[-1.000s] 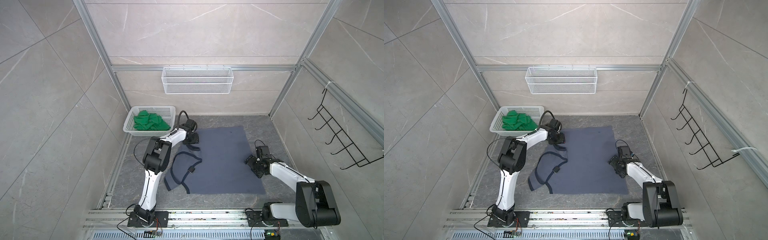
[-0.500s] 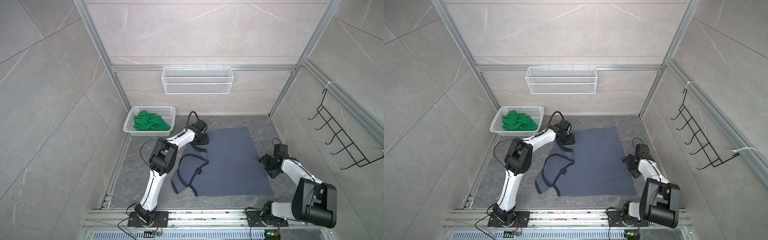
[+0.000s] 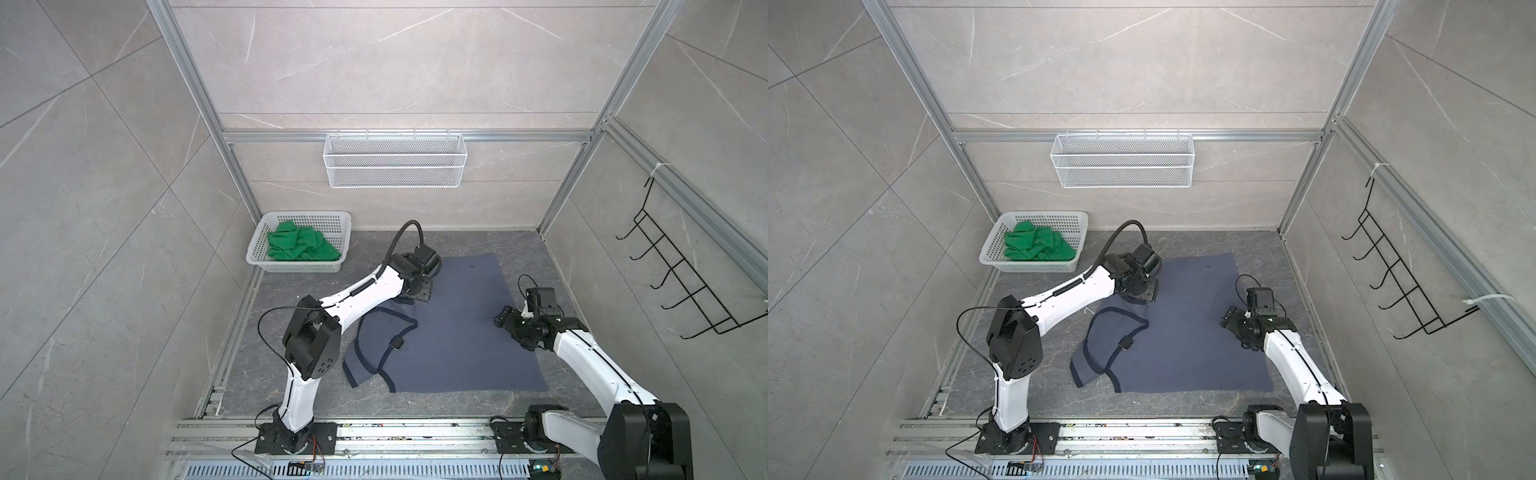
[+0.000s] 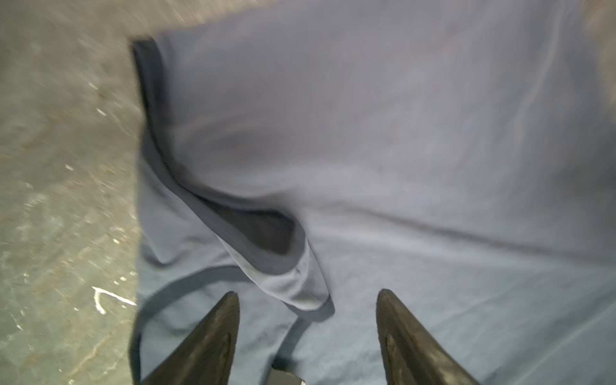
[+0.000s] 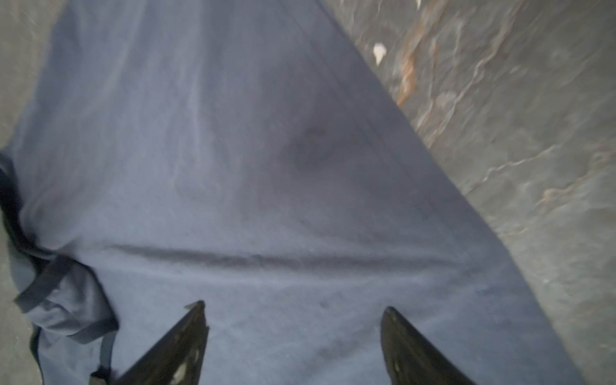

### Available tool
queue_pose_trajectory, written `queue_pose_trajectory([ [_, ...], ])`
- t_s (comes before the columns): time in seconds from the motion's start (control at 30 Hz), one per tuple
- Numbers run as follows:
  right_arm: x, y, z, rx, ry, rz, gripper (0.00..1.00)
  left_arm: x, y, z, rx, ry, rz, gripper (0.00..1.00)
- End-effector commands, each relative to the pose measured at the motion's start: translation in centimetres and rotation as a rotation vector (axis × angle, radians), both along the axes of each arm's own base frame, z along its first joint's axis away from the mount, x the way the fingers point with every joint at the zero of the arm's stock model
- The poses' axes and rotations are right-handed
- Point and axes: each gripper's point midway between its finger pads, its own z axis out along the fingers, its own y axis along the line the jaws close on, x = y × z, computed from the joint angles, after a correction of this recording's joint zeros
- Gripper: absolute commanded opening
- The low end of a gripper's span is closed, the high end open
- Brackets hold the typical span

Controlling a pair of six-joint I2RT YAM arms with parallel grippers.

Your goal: Fold and stack the tank tops

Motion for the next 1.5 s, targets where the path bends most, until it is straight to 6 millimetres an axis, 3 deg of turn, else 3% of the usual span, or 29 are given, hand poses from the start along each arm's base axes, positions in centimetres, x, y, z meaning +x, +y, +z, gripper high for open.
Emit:
queue_pose_trajectory([
  [0.0,0.2,0.4,-1.8,0.019,0.038,0.010,0.82,-0.8,1.0,-3.4,0.102,0.068,-0.012,0.67],
  [0.1,0.6,0.8,-2.8,0.034,0.055,0.020,0.82,-0.7,0.5,-4.8,0.119,0.096,-0.002,0.63],
  [0.23,1.3,0.8,-4.0,0.042,0.089,0.014,0.80,-0.1,1.4,-6.2,0.191,0.100,0.049,0.60],
  [0.37,1.0,-1.2,-5.5,0.028,0.171,-0.072,0.79,0.0,2.0,-7.6,0.230,0.123,0.063,0.53],
  [0.5,-0.2,-4.1,-7.2,0.090,0.222,-0.201,0.79,0.4,2.8,-8.0,0.229,0.125,0.084,0.39],
  [0.63,-1.4,-6.8,-7.7,0.100,0.249,-0.301,0.79,1.1,4.0,-7.2,0.204,0.115,0.100,0.20],
  [0.73,-2.3,-8.7,-7.6,0.098,0.251,-0.374,0.79,1.6,4.7,-5.4,0.170,0.090,0.100,0.09],
  [0.8,-2.5,-9.0,-7.5,0.117,0.246,-0.402,0.79,2.0,5.1,-3.9,0.130,0.071,0.096,0.07],
  [0.9,-2.8,-10.7,-6.6,0.050,0.261,-0.440,0.80,2.7,6.8,-1.3,0.063,0.049,0.126,0.07],
  [1.03,-3.3,-12.4,-5.3,0.017,0.232,-0.494,0.81,4.6,12.5,0.9,0.062,0.016,0.242,0.07],
  [1.17,-3.0,-12.3,-4.7,0.024,0.212,-0.480,0.81,6.6,19.2,0.9,0.112,0.005,0.382,0.07],
  [1.27,-2.8,-12.0,-4.5,0.034,0.197,-0.463,0.81,7.3,22.8,0.4,0.171,0.029,0.463,0.08],
  [1.37,-2.7,-11.8,-4.1,0.037,0.180,-0.445,0.81,8.0,24.6,0.5,0.256,0.011,0.492,0.24],
  [1.47,-2.4,-11.3,-3.5,0.045,0.155,-0.418,0.81,8.1,25.4,1.3,0.318,0.007,0.509,0.56],
])
